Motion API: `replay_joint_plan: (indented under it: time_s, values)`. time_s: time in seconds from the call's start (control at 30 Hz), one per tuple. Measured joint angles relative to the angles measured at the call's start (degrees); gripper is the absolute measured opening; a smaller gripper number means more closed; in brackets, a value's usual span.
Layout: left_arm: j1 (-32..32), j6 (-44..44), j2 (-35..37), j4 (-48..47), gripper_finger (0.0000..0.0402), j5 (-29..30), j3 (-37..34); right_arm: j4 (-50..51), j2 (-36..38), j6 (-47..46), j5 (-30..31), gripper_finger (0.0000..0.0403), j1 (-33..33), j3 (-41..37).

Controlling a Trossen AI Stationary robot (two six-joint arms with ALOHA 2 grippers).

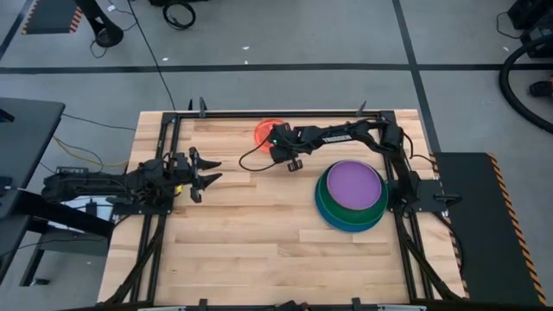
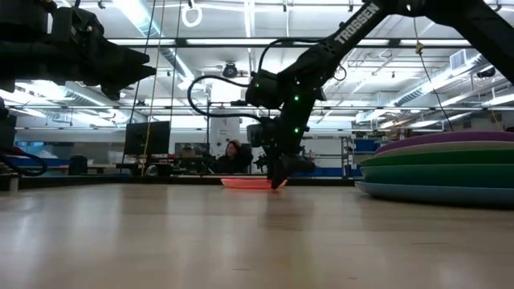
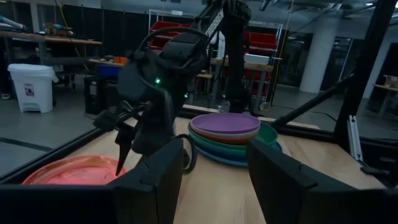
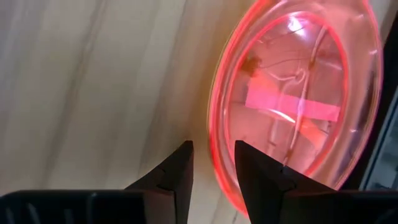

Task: Stack plastic plates
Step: Stack the stacked pink light orange green plates on top of the purple plate

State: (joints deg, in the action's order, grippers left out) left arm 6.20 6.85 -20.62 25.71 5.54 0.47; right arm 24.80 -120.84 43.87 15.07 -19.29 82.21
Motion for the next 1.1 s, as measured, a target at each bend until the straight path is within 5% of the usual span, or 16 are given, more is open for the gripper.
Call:
replay_joint_plan:
  time_s: [0.3, 0.57, 0.8, 0.97, 1.1]
  values:
    - [0.0, 0.0, 0.02, -0.22, 0.0183, 0.02, 0.0, -3.39, -1.27, 3.57, 0.89, 0.0107, -0.85, 0.13]
    - [0.0, 0.0, 0.0, -0.35, 0.0183, 0.02, -0.02, -3.79, -1.46, 5.3, 0.25, 0.0016, -0.61, 0.04]
    - [0.0, 0.0, 0.0, -0.34, 0.0183, 0.02, -0.02, 1.2, 1.14, 3.32, 5.6, 0.0009, 3.77, -0.21]
    - [0.0, 0.0, 0.0, -0.33, 0.0183, 0.02, -0.02, 15.49, 10.64, -9.45, 14.35, 0.0008, 13.33, -0.13]
    - [0.0, 0.0, 0.0, -0.33, 0.0183, 0.02, -0.02, 33.64, 20.07, -31.11, 17.1, 0.0008, 23.78, -0.05]
